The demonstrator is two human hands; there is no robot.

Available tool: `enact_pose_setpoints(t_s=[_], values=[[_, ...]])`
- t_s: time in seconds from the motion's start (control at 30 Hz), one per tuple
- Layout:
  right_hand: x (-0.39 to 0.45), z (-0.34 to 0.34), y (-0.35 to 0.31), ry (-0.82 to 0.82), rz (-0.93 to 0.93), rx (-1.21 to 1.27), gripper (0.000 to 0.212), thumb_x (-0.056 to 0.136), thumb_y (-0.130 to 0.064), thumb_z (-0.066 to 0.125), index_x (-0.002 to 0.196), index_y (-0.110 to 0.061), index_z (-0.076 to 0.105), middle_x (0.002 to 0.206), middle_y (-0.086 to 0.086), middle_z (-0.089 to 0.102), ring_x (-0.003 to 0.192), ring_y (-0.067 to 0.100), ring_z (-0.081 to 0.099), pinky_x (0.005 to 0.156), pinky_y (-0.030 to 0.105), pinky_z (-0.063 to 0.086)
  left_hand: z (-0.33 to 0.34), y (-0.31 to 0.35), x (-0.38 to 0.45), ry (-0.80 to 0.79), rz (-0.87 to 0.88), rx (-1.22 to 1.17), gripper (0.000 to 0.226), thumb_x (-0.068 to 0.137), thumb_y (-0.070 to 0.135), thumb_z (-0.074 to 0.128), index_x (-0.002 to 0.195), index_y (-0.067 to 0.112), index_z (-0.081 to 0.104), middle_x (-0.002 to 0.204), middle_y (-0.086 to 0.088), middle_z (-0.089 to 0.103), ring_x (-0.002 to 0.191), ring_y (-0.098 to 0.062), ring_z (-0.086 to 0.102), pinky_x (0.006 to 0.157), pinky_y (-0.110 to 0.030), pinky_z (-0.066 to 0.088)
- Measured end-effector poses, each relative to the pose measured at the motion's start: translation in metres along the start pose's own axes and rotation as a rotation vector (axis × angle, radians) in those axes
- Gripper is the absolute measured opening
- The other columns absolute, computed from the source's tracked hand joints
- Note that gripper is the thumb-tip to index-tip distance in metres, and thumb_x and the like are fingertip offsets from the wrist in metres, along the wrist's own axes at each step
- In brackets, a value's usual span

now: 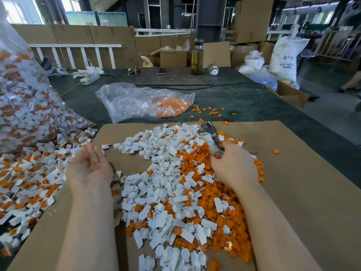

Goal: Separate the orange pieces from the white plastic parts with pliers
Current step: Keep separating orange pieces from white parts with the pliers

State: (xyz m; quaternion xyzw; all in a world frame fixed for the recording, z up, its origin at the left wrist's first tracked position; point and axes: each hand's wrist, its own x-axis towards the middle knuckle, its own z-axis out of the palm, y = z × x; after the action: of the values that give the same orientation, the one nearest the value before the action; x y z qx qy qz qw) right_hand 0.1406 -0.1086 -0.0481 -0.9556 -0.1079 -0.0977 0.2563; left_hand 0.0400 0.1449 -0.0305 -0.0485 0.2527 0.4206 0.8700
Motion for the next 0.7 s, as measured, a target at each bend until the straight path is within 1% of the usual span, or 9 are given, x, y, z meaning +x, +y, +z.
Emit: enact_pose_setpoints(t_s=[0.07, 0.13, 0.2, 0.3, 0.4, 0.47, 0.53, 0.6, 0.7], values=[[-0.001, 0.001, -0.001, 0.018, -0.002, -0.035, 0.013, 0.086, -0.031, 0.056, 0.079, -0.026, 0.047, 0.071, -0.006, 0.052, 0.064, 0.015, 0.052, 0.048, 0.026, 0.037, 0.001, -0.001, -0.003, -0.025, 0.019, 0.151, 0.030, 0.096, 0.008, 0.060, 0.125, 0.006, 0.060, 0.108, -0.009, 0.072, 0.085, -0.012, 0.074, 0.072, -0.024, 0.061], [-0.002, 0.002, -0.002, 0.035, -0.012, -0.055, 0.015, 0.087, -0.032, 0.058, 0.079, -0.027, 0.045, 0.069, -0.008, 0.050, 0.061, 0.012, 0.049, 0.046, 0.024, 0.033, 0.004, -0.007, -0.008, -0.059, 0.038, 0.499, 0.023, 0.091, 0.013, 0.068, 0.114, 0.011, 0.066, 0.106, -0.005, 0.074, 0.080, -0.005, 0.071, 0.067, -0.018, 0.057], [-0.003, 0.003, -0.003, 0.044, -0.041, -0.053, 0.014, 0.087, -0.031, 0.059, 0.082, -0.029, 0.046, 0.069, -0.012, 0.048, 0.062, 0.011, 0.049, 0.046, 0.023, 0.034, 0.004, -0.018, -0.012, -0.164, 0.103, 0.912, 0.019, 0.089, 0.017, 0.071, 0.108, 0.020, 0.069, 0.105, 0.002, 0.074, 0.084, -0.005, 0.067, 0.070, -0.020, 0.055], [-0.004, 0.005, -0.007, 0.060, -0.126, -0.044, 0.013, 0.085, -0.027, 0.061, 0.083, -0.030, 0.049, 0.069, -0.014, 0.046, 0.062, 0.009, 0.047, 0.046, 0.022, 0.032, -0.001, -0.040, -0.023, -0.437, 0.317, 1.461, 0.017, 0.091, 0.023, 0.069, 0.099, 0.038, 0.069, 0.098, 0.015, 0.069, 0.090, -0.005, 0.065, 0.072, -0.023, 0.049], [-0.004, 0.007, -0.009, 0.041, -0.211, -0.091, 0.011, 0.083, -0.028, 0.062, 0.091, -0.028, 0.055, 0.082, -0.011, 0.050, 0.073, 0.013, 0.050, 0.047, 0.022, 0.029, -0.010, -0.061, -0.026, -0.729, 0.537, 1.873, 0.027, 0.096, 0.023, 0.062, 0.115, 0.043, 0.066, 0.102, 0.021, 0.062, 0.080, 0.005, 0.058, 0.063, -0.017, 0.044], [-0.005, 0.009, -0.008, 0.016, -0.239, -0.131, 0.021, 0.083, -0.030, 0.063, 0.103, -0.028, 0.060, 0.095, -0.008, 0.055, 0.080, 0.015, 0.052, 0.048, 0.023, 0.030, -0.015, -0.071, -0.024, -0.863, 0.654, 2.070, 0.034, 0.098, 0.023, 0.059, 0.124, 0.044, 0.062, 0.120, 0.009, 0.058, 0.082, 0.003, 0.056, 0.076, -0.027, 0.051], [-0.005, 0.011, -0.008, -0.009, -0.252, -0.162, 0.030, 0.083, -0.031, 0.065, 0.113, -0.029, 0.061, 0.104, -0.007, 0.058, 0.089, 0.016, 0.057, 0.052, 0.025, 0.034, -0.018, -0.075, -0.022, -0.962, 0.705, 2.202, 0.040, 0.098, 0.019, 0.057, 0.131, 0.041, 0.059, 0.130, 0.000, 0.052, 0.096, -0.012, 0.058, 0.091, -0.033, 0.048], [-0.004, 0.012, -0.008, -0.018, -0.257, -0.173, 0.033, 0.082, -0.032, 0.066, 0.116, -0.030, 0.061, 0.105, -0.009, 0.058, 0.092, 0.015, 0.058, 0.051, 0.024, 0.034, -0.020, -0.078, -0.022, -1.014, 0.722, 2.283, 0.040, 0.099, 0.018, 0.055, 0.135, 0.035, 0.059, 0.129, -0.004, 0.054, 0.113, -0.023, 0.054, 0.094, -0.034, 0.045], [-0.003, 0.013, -0.009, -0.009, -0.241, -0.201, 0.030, 0.084, -0.034, 0.065, 0.113, -0.029, 0.061, 0.099, -0.009, 0.057, 0.080, 0.012, 0.051, 0.047, 0.021, 0.028, -0.020, -0.079, -0.026, -0.980, 0.763, 2.274, 0.032, 0.097, 0.022, 0.059, 0.128, 0.030, 0.065, 0.117, -0.004, 0.062, 0.109, -0.024, 0.058, 0.090, -0.034, 0.047]])
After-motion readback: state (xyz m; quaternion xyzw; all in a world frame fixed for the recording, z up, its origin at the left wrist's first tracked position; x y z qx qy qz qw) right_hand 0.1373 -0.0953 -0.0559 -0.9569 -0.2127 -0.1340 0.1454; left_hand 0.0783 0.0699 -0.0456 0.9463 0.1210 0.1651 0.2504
